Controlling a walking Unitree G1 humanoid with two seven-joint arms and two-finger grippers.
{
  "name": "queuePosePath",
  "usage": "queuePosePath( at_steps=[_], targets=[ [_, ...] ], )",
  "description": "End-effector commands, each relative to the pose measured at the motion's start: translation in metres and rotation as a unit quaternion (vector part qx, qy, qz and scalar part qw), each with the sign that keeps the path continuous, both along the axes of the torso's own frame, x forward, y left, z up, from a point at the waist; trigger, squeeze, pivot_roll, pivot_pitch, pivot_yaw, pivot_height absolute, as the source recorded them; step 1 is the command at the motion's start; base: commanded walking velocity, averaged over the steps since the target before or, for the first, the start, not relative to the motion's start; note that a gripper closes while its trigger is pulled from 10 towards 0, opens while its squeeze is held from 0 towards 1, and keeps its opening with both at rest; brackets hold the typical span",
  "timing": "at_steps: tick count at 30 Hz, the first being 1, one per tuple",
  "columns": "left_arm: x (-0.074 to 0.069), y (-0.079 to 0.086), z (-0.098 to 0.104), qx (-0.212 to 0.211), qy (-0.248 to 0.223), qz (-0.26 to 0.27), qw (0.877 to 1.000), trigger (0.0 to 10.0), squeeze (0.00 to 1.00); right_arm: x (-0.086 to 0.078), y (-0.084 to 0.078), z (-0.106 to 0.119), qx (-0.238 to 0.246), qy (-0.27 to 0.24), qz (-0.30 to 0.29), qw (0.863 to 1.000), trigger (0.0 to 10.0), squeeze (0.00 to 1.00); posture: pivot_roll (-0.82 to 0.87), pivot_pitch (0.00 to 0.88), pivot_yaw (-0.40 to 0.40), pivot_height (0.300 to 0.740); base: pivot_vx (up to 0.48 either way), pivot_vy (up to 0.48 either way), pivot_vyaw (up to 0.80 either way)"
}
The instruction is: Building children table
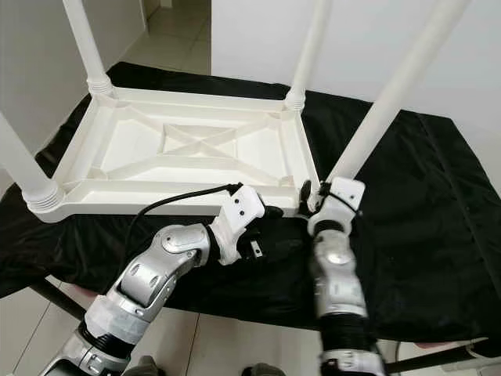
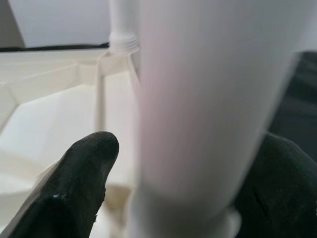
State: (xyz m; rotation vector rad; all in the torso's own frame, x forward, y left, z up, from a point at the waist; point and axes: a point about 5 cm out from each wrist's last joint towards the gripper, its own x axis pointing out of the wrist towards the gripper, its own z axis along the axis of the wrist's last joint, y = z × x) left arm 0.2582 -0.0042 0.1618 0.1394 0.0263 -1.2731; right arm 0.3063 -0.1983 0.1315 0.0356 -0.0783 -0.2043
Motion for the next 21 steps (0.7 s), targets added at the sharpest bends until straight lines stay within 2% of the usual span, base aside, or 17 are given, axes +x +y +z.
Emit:
queuePosePath(
  at_steps=[1,5,7,8,11,15,18,20,21],
  targets=[
    [0.000,-0.002,0.000,0.001,-0.001,0.006,1.000,10.0,0.00,0.000,-0.001,-0.002,0.005,0.002,0.006,1.000,10.0,0.00,0.05,0.000,-0.077,0.740,0.000,0.000,0.00],
    [0.000,-0.002,0.001,0.001,-0.001,0.006,1.000,10.0,0.00,-0.001,-0.009,-0.002,-0.012,0.004,0.025,1.000,10.0,0.00,0.05,0.000,-0.075,0.740,0.000,0.000,0.00],
    [0.000,-0.002,0.001,0.001,-0.002,0.006,1.000,10.0,0.00,0.000,-0.016,-0.001,-0.036,0.005,0.068,0.997,10.0,0.00,0.05,0.001,-0.066,0.740,0.000,0.000,0.00],
    [0.000,-0.002,0.001,0.001,-0.002,0.006,1.000,10.0,0.00,0.000,-0.016,-0.001,-0.036,0.005,0.068,0.997,10.0,0.00,0.05,0.001,-0.066,0.740,0.000,0.000,0.00],
    [0.002,-0.002,0.003,0.001,-0.004,0.006,1.000,10.0,0.00,0.003,-0.022,-0.002,-0.081,0.013,0.134,0.988,10.0,0.00,0.05,0.004,-0.058,0.740,0.000,0.000,0.00],
    [0.002,-0.003,0.003,0.001,-0.004,0.006,1.000,10.0,0.00,0.004,-0.022,-0.002,-0.087,0.015,0.148,0.985,10.0,0.00,0.05,0.006,-0.058,0.740,0.000,0.000,0.00],
    [0.002,-0.004,0.004,0.000,-0.005,0.005,1.000,10.0,0.00,0.007,-0.027,-0.001,-0.104,0.026,0.201,0.974,10.0,0.00,0.06,0.008,-0.058,0.740,0.000,0.000,0.00],
    [0.002,-0.004,0.004,0.000,-0.005,0.005,1.000,10.0,0.00,0.007,-0.027,-0.001,-0.104,0.026,0.201,0.974,10.0,0.00,0.06,0.008,-0.058,0.740,0.000,0.000,0.00],
    [0.002,-0.005,0.004,0.000,-0.004,0.004,1.000,10.0,0.00,0.009,-0.029,-0.001,-0.111,0.030,0.220,0.969,10.0,0.00,0.06,0.007,-0.059,0.740,0.000,0.000,0.00]
  ],
)
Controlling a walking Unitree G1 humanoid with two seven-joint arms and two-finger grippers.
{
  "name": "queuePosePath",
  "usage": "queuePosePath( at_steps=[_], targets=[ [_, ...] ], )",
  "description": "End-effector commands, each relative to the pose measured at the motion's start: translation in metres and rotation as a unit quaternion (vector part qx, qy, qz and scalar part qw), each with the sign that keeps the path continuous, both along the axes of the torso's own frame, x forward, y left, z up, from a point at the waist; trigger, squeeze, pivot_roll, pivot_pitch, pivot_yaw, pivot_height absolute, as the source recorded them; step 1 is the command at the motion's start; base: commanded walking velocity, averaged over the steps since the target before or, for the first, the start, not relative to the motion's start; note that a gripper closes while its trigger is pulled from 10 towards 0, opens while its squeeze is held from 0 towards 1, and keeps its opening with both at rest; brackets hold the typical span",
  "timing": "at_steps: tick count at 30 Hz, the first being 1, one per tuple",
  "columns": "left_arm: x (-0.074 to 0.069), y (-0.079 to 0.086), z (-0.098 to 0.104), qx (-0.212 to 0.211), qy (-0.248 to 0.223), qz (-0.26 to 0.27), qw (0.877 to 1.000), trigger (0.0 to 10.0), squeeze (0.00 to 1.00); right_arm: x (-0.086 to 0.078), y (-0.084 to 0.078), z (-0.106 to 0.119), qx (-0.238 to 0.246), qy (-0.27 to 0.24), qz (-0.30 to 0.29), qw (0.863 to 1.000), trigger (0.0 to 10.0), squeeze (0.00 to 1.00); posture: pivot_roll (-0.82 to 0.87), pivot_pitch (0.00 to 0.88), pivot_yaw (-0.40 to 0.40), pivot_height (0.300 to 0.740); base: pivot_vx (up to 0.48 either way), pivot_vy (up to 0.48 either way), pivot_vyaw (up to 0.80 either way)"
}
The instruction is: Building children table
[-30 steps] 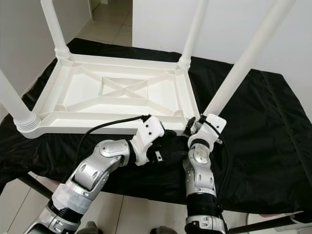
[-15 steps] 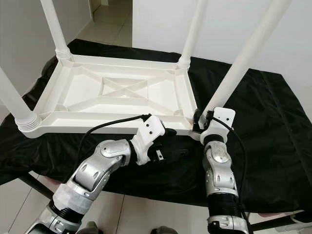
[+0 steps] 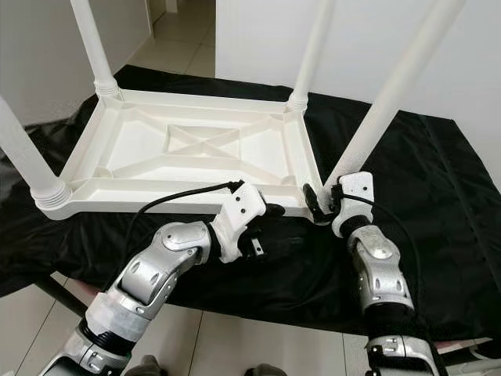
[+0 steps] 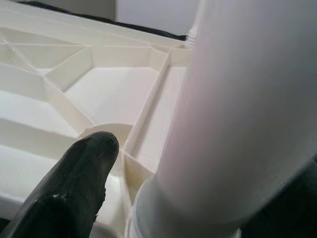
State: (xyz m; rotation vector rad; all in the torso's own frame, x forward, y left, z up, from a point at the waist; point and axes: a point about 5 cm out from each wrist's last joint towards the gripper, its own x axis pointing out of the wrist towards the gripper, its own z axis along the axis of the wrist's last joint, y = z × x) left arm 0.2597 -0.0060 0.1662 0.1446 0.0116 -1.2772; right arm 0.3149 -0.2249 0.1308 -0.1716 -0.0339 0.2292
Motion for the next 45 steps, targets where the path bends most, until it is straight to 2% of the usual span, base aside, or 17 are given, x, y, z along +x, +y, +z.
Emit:
queuePosePath(
  at_steps=[1,16,17,18,27,28,29,30,37,42,45],
  targets=[
    [0.000,-0.007,-0.005,0.008,0.005,0.010,1.000,10.0,0.00,0.005,-0.005,0.000,-0.013,0.009,0.037,0.999,10.0,0.00,0.06,0.004,-0.058,0.740,0.000,0.000,0.00],
    [0.002,-0.011,-0.008,0.013,0.007,0.023,1.000,10.0,0.00,0.014,-0.006,0.000,-0.027,0.017,0.073,0.997,10.0,0.00,0.06,0.005,-0.057,0.740,0.000,0.000,0.00],
    [0.002,-0.011,-0.008,0.013,0.007,0.025,1.000,10.0,0.00,0.015,-0.007,-0.001,-0.025,0.024,0.077,0.996,3.8,0.00,0.06,0.005,-0.060,0.740,0.000,0.000,0.00],
    [0.003,-0.011,-0.008,0.013,0.007,0.027,1.000,10.0,0.00,0.015,-0.009,-0.003,-0.023,0.030,0.077,0.996,0.0,0.00,0.06,0.006,-0.060,0.740,0.000,0.000,0.00],
    [0.004,-0.011,-0.007,0.011,0.006,0.030,0.999,10.0,0.00,0.015,-0.014,-0.011,-0.009,0.048,0.076,0.996,0.0,0.00,0.06,0.008,-0.061,0.740,0.000,0.000,0.00],
    [0.004,-0.011,-0.007,0.011,0.006,0.029,0.999,10.0,0.00,0.014,-0.016,-0.015,-0.004,0.055,0.070,0.996,3.5,0.00,0.06,0.008,-0.062,0.740,0.000,0.000,0.00],
    [0.004,-0.011,-0.007,0.011,0.006,0.029,0.999,10.0,0.00,0.014,-0.016,-0.015,-0.004,0.055,0.070,0.996,3.5,0.00,0.06,0.008,-0.062,0.740,0.000,0.000,0.00],
    [0.004,-0.011,-0.007,0.010,0.006,0.029,0.999,10.0,0.00,0.013,-0.017,-0.017,-0.007,0.059,0.063,0.996,10.0,0.00,0.06,0.008,-0.061,0.740,0.000,0.000,0.00],
    [0.005,-0.011,-0.006,0.010,0.005,0.028,1.000,10.0,0.00,0.014,-0.019,-0.024,0.010,0.076,0.039,0.996,10.0,0.00,0.06,0.007,-0.057,0.740,0.000,0.000,0.00],
    [0.006,-0.011,-0.005,0.009,0.003,0.027,1.000,10.0,0.00,0.017,-0.020,-0.029,0.062,0.097,0.016,0.993,10.0,0.00,0.06,0.005,-0.058,0.740,0.000,0.000,0.00],
    [0.006,-0.011,-0.005,0.009,0.003,0.027,1.000,10.0,0.00,0.017,-0.020,-0.029,0.060,0.097,0.015,0.993,10.0,0.00,0.06,0.004,-0.059,0.740,0.000,0.000,0.00]
  ],
)
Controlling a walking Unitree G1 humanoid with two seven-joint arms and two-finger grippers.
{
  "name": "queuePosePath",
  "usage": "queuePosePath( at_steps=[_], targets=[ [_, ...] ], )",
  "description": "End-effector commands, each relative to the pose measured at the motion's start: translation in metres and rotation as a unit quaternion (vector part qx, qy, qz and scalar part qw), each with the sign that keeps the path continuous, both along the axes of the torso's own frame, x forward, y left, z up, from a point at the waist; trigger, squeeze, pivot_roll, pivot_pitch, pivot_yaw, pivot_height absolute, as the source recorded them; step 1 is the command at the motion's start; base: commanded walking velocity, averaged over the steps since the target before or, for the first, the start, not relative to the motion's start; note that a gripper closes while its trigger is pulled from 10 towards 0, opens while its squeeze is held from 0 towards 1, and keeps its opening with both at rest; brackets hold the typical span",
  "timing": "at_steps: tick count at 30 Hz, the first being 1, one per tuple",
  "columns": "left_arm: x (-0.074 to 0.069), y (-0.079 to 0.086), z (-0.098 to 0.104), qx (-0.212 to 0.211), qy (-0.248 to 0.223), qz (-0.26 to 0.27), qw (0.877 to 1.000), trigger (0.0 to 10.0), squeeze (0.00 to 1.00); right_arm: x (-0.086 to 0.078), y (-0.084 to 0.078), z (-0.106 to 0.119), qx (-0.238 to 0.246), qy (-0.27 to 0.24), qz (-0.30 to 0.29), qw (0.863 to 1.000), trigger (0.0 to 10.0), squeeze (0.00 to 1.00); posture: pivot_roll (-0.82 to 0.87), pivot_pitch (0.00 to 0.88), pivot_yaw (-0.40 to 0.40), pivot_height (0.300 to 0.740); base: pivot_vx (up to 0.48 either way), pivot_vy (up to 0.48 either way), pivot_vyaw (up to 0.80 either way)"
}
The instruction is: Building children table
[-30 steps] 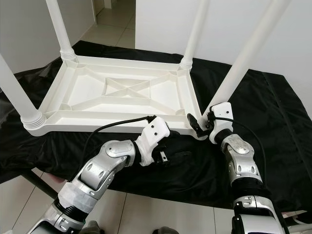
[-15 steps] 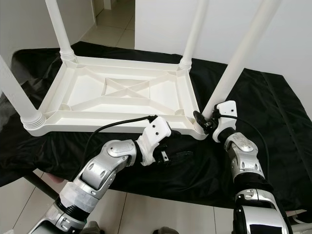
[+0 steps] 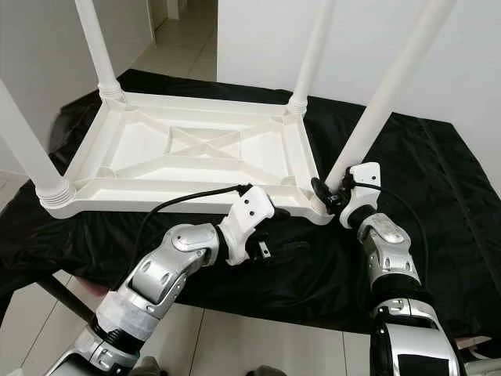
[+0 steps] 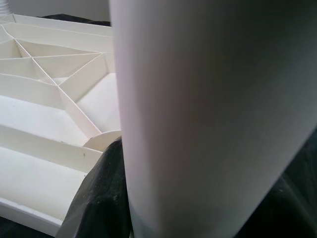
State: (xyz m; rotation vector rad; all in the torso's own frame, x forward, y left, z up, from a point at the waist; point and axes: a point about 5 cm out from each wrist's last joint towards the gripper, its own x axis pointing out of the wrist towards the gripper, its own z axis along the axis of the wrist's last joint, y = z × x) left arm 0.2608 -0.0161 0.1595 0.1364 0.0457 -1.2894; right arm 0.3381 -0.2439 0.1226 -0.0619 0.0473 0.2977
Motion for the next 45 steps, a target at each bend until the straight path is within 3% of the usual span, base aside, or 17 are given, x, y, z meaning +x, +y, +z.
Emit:
queuePosePath(
  at_steps=[1,14,15,16,21,24,29,30,32,34,35,41,42,43,45],
  targets=[
    [0.004,-0.001,0.002,0.003,-0.013,0.031,0.999,10.0,0.00,-0.006,-0.001,-0.021,0.010,0.050,-0.017,0.999,10.0,0.00,0.06,0.003,-0.061,0.740,0.000,0.000,0.00],
    [0.002,-0.002,0.001,0.000,-0.011,0.030,0.999,10.0,0.00,-0.001,0.005,-0.024,0.018,0.053,-0.097,0.994,10.0,0.00,0.06,0.000,-0.076,0.740,0.000,0.000,0.00],
    [0.001,-0.001,0.000,0.001,-0.011,0.030,0.999,10.0,0.00,0.000,0.007,-0.023,0.023,0.054,-0.152,0.987,10.0,0.00,0.06,0.000,-0.077,0.740,0.000,0.000,0.00],
    [0.001,-0.001,0.000,0.001,-0.010,0.030,1.000,10.0,0.00,0.001,0.012,-0.022,0.029,0.050,-0.169,0.984,10.0,0.00,0.06,0.000,-0.078,0.740,0.000,0.000,0.00],
    [0.000,-0.001,0.000,0.001,-0.010,0.029,1.000,10.0,0.00,0.001,0.023,-0.021,0.040,0.040,-0.191,0.980,10.0,0.00,0.06,0.000,-0.080,0.740,0.000,0.000,0.00],
    [-0.001,-0.001,-0.001,0.000,-0.010,0.028,1.000,10.0,0.00,-0.005,0.050,-0.024,0.061,0.036,-0.253,0.965,10.0,0.00,0.06,0.000,-0.088,0.740,0.000,0.000,0.00],
    [-0.002,-0.001,-0.001,0.000,-0.010,0.028,1.000,10.0,0.00,-0.012,0.068,-0.025,0.083,0.036,-0.296,0.951,10.0,0.00,0.07,0.000,-0.093,0.740,0.000,0.000,0.00],
    [-0.002,-0.001,-0.001,0.000,-0.010,0.028,1.000,10.0,0.00,-0.012,0.068,-0.025,0.083,0.036,-0.296,0.951,10.0,0.00,0.07,0.000,-0.093,0.740,0.000,0.000,0.00],
    [-0.002,-0.001,-0.001,-0.001,-0.010,0.028,1.000,10.0,0.00,-0.018,0.075,-0.025,0.099,0.037,-0.338,0.935,10.0,0.00,0.07,0.000,-0.095,0.740,0.000,0.000,0.00],
    [-0.002,-0.001,-0.001,-0.001,-0.010,0.028,1.000,10.0,0.00,-0.018,0.075,-0.025,0.099,0.037,-0.338,0.935,10.0,0.00,0.07,0.000,-0.095,0.740,0.000,0.000,0.00],
    [-0.003,-0.001,-0.002,-0.001,-0.010,0.027,1.000,10.0,0.00,-0.021,0.079,-0.025,0.106,0.039,-0.354,0.929,10.0,0.00,0.07,0.000,-0.095,0.740,0.000,0.000,0.00],
    [-0.004,-0.002,-0.002,-0.001,-0.009,0.023,1.000,10.0,0.00,-0.024,0.080,-0.021,0.103,0.032,-0.360,0.926,10.0,0.00,0.06,0.000,-0.094,0.740,0.000,0.000,0.00],
    [-0.005,-0.003,-0.002,-0.001,-0.009,0.022,1.000,10.0,0.00,-0.025,0.078,-0.019,0.095,0.022,-0.360,0.928,10.0,0.13,0.06,0.000,-0.095,0.740,0.000,0.000,0.00],
    [-0.005,-0.003,-0.002,0.000,-0.010,0.021,1.000,10.0,0.00,-0.026,0.078,-0.016,0.096,0.008,-0.354,0.930,10.0,1.00,0.06,0.000,-0.095,0.740,0.000,0.000,0.00],
    [-0.004,-0.002,-0.002,-0.001,-0.010,0.022,1.000,10.0,0.00,-0.028,0.078,-0.012,0.100,-0.008,-0.341,0.935,10.0,1.00,0.06,0.000,-0.097,0.740,0.000,0.000,0.00]
  ],
)
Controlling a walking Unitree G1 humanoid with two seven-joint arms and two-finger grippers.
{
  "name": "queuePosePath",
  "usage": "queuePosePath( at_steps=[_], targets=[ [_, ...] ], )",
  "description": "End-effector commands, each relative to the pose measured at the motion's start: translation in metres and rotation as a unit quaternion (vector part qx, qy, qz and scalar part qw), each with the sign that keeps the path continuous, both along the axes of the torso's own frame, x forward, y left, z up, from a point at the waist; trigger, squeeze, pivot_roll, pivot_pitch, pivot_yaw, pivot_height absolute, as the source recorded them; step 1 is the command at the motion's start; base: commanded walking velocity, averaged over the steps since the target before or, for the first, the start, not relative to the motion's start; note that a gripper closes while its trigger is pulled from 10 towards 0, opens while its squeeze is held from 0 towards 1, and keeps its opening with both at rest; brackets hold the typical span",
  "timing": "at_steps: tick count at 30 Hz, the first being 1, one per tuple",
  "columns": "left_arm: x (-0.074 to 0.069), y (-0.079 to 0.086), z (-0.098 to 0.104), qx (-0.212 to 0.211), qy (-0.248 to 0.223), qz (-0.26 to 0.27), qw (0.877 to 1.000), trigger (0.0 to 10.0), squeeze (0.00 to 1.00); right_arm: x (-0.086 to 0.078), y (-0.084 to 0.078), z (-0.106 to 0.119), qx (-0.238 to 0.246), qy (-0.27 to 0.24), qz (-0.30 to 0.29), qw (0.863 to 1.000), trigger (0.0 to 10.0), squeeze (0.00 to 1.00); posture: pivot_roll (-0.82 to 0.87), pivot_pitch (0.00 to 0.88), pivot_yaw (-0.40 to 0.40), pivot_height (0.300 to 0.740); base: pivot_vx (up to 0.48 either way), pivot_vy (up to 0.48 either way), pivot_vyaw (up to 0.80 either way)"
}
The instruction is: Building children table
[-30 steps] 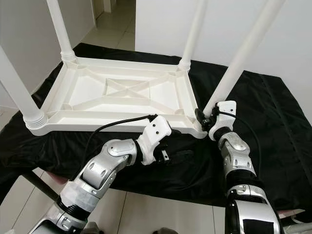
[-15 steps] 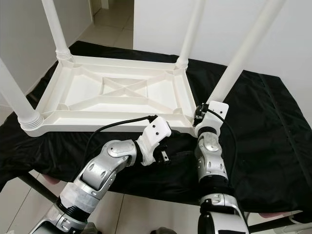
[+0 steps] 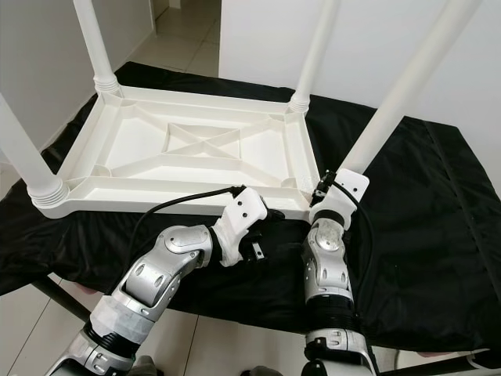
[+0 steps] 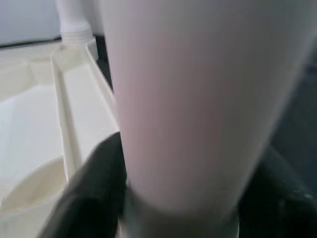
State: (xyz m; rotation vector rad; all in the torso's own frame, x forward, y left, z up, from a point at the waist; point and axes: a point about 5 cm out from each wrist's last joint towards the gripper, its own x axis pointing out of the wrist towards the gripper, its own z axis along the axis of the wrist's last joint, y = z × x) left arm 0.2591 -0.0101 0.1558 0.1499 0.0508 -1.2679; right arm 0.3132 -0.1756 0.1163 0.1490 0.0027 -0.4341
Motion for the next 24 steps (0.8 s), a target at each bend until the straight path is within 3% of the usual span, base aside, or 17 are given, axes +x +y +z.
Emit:
queuePosePath(
  at_steps=[1,6,9,10,12,13,24],
  targets=[
    [-0.002,-0.008,0.002,-0.007,-0.008,0.012,1.000,10.0,0.00,-0.003,0.009,-0.006,0.005,0.007,0.020,1.000,10.0,1.00,0.06,0.000,-0.097,0.740,0.000,0.000,0.00],
    [-0.002,-0.008,0.002,-0.007,-0.008,0.013,1.000,10.0,0.00,-0.006,0.008,-0.002,0.003,-0.014,0.028,0.999,10.0,1.00,0.06,0.000,-0.097,0.740,0.000,0.000,0.00],
    [-0.002,-0.007,0.002,-0.007,-0.008,0.015,1.000,10.0,0.00,-0.009,0.000,0.001,-0.005,-0.031,0.049,0.998,10.0,1.00,0.06,0.000,-0.097,0.740,0.000,0.000,0.00],
    [-0.003,-0.007,0.002,-0.007,-0.008,0.015,1.000,10.0,0.00,-0.011,-0.007,0.002,-0.016,-0.037,0.055,0.998,10.0,0.44,0.06,0.000,-0.094,0.740,0.000,0.000,0.00],
    [-0.003,-0.006,0.002,-0.007,-0.008,0.015,1.000,10.0,0.00,-0.012,-0.010,0.003,-0.024,-0.038,0.058,0.997,10.0,0.44,0.06,0.000,-0.094,0.740,0.000,0.000,0.00],
    [-0.003,-0.006,0.002,-0.006,-0.009,0.014,1.000,10.0,0.00,-0.016,-0.023,0.002,-0.040,-0.036,0.079,0.995,10.0,0.00,0.06,0.000,-0.094,0.740,0.000,0.000,0.00],
    [0.005,-0.008,0.003,-0.004,-0.014,0.031,0.999,10.0,0.00,-0.022,-0.035,0.011,-0.084,-0.060,0.146,0.984,10.0,0.00,0.05,0.000,-0.082,0.740,0.000,0.000,0.00]
  ],
)
